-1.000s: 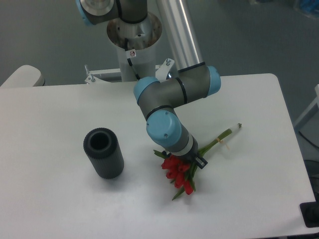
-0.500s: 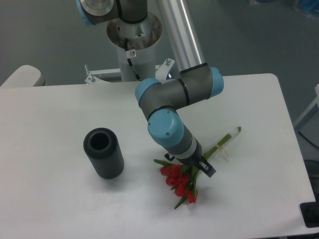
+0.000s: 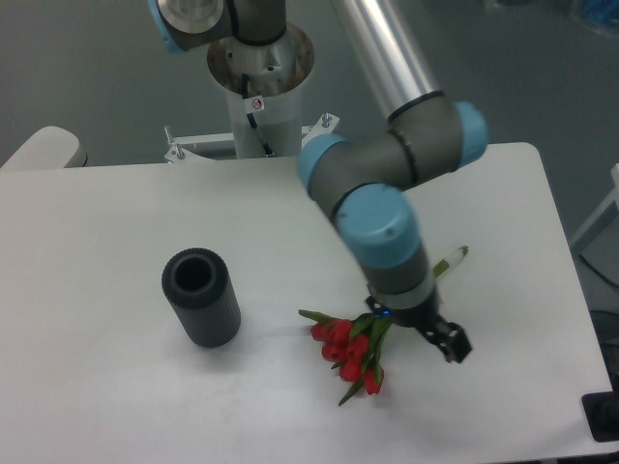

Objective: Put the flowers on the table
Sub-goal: 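Open the gripper to release the tulip stems and lift away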

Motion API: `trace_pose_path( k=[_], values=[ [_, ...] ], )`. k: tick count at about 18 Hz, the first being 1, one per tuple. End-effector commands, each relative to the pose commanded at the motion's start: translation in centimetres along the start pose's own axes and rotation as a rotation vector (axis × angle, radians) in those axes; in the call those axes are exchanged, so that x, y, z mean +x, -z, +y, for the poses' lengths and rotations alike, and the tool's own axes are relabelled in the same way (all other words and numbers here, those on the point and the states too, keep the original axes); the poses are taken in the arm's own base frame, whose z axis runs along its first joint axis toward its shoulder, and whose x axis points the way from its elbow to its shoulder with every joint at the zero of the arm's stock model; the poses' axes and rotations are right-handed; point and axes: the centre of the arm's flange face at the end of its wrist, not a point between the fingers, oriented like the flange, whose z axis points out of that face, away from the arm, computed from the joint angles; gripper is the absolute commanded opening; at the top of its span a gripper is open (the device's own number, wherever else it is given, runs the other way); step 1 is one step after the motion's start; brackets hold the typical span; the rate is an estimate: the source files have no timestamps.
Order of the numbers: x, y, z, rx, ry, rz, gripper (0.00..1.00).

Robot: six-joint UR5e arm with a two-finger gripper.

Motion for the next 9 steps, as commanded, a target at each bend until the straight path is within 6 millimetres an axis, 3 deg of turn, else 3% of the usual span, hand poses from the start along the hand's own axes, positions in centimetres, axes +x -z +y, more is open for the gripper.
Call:
trace_pose_path(
  k=[6,9],
  values=[
    [-3.3,1.1,5.3,0.110,-0.062,-0.032,1.00],
    [-3.8,0.7,8.1,0.206,-0.053,-0.028,1.00]
  ],
)
